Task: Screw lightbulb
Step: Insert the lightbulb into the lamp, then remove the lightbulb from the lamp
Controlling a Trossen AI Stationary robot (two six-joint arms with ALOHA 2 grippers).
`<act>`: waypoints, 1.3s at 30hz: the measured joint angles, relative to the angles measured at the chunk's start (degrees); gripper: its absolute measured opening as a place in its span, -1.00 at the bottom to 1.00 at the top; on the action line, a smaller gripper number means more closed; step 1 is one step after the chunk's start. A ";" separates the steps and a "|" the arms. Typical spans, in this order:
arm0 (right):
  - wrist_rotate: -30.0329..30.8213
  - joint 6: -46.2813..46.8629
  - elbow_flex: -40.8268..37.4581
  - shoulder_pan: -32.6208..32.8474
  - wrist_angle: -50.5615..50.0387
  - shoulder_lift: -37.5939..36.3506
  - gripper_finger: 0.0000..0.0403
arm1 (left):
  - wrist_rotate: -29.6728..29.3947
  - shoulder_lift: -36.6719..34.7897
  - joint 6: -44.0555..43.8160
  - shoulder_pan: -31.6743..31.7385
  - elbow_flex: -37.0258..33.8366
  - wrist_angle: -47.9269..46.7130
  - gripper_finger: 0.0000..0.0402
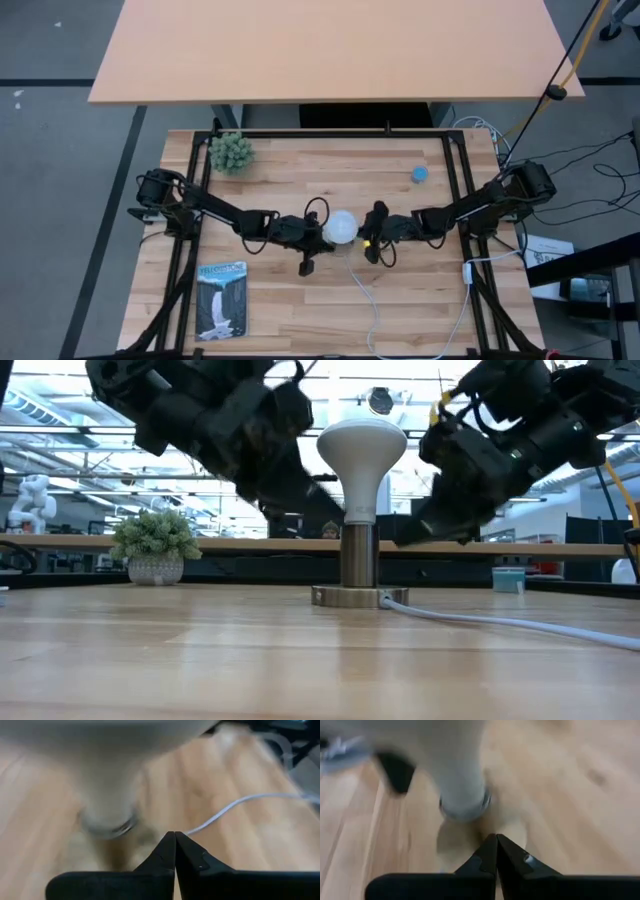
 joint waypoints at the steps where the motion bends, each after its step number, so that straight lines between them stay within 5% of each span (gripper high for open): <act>1: 1.65 -0.28 0.00 0.02 1.48 -0.01 -1.00 | -0.21 0.00 0.32 -0.35 0.00 1.06 -0.99; 9: 3.88 -6.93 0.02 -0.84 11.24 -0.07 -1.00 | -3.72 0.00 1.88 0.39 0.02 2.62 -0.99; 25: -21.38 -5.57 0.02 -1.07 10.64 -0.07 -1.00 | -4.69 -0.01 1.66 2.40 0.00 -0.93 -0.99; 39: -19.43 5.11 0.02 1.76 -8.60 -1.52 -1.00 | -4.15 -0.02 -0.01 0.97 0.00 -5.12 -0.99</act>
